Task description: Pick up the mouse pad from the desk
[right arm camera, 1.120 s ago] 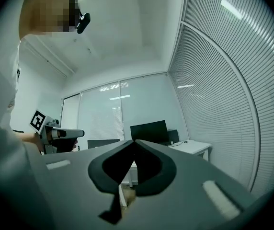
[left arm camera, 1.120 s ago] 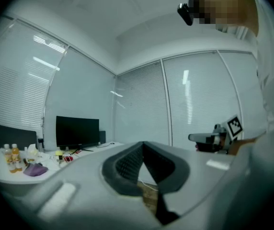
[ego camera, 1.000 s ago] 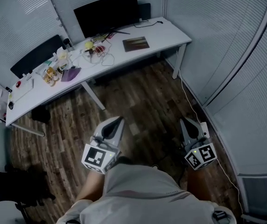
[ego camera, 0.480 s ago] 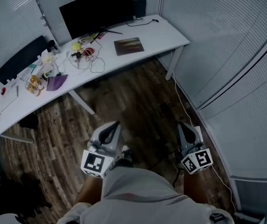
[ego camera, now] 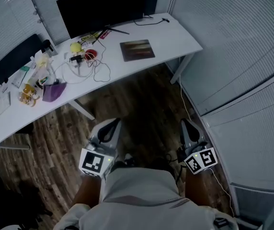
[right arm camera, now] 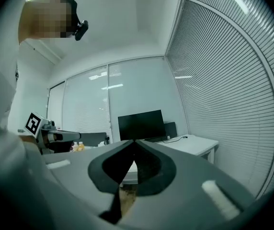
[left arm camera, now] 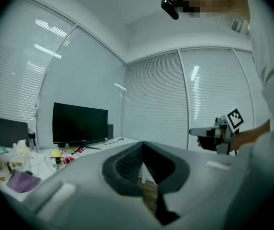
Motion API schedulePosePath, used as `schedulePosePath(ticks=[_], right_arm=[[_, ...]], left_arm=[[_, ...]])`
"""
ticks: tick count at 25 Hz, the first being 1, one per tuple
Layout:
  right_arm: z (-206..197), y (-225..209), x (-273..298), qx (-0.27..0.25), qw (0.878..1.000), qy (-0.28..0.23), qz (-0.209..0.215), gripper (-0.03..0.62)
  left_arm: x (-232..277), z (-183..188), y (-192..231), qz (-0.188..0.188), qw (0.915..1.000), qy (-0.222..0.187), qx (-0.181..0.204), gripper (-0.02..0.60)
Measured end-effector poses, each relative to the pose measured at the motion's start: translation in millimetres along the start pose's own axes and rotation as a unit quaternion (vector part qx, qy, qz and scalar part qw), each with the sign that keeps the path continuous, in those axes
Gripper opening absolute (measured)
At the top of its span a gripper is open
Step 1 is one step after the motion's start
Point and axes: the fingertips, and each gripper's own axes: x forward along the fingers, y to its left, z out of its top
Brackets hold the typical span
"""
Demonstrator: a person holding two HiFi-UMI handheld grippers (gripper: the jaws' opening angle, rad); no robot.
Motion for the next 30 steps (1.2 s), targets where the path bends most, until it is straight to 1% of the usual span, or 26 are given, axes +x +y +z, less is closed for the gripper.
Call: schedulePosePath(ticks=[3, 7, 11, 14, 19, 21, 26, 30], right_arm=[[0, 8, 26, 0.001, 1.0, 0.007, 0.017, 0.003], [5, 9, 61, -0.002, 0.999, 0.011, 0.037, 0.003], [5, -7, 100, 0.002, 0.999, 0.015, 0.052, 0.003], [4, -30, 133, 0.008, 0.998, 0.016, 0.067, 0.003], [15, -79, 193, 0.017, 0.995, 0.008, 0.098, 0.003], [21, -104, 216, 0.02, 0.994, 0.005, 0.111, 0.003], [34, -185, 263, 0.028, 0.992, 0.011, 0.125, 0.003], [39, -240, 299, 0.033, 0.99, 0.019, 0.134, 0.003]], left_arm=[[3, 1, 19, 0.003, 0.9999, -0.005, -0.012, 0.002], [14, 1, 44, 0.013, 0.9997, 0.001, -0.02, 0.002], [39, 5, 69, 0.024, 0.9992, -0.005, -0.03, 0.002], [65, 3, 86, 0.035, 0.9992, 0.002, -0.02, 0.002], [127, 17, 114, 0.062, 0.9981, 0.002, -0.006, 0.002], [157, 23, 122, 0.077, 0.997, 0.007, -0.009, 0.002], [237, 37, 136, 0.114, 0.9933, 0.014, -0.018, 0.002], [288, 39, 146, 0.139, 0.9898, 0.024, -0.021, 0.002]])
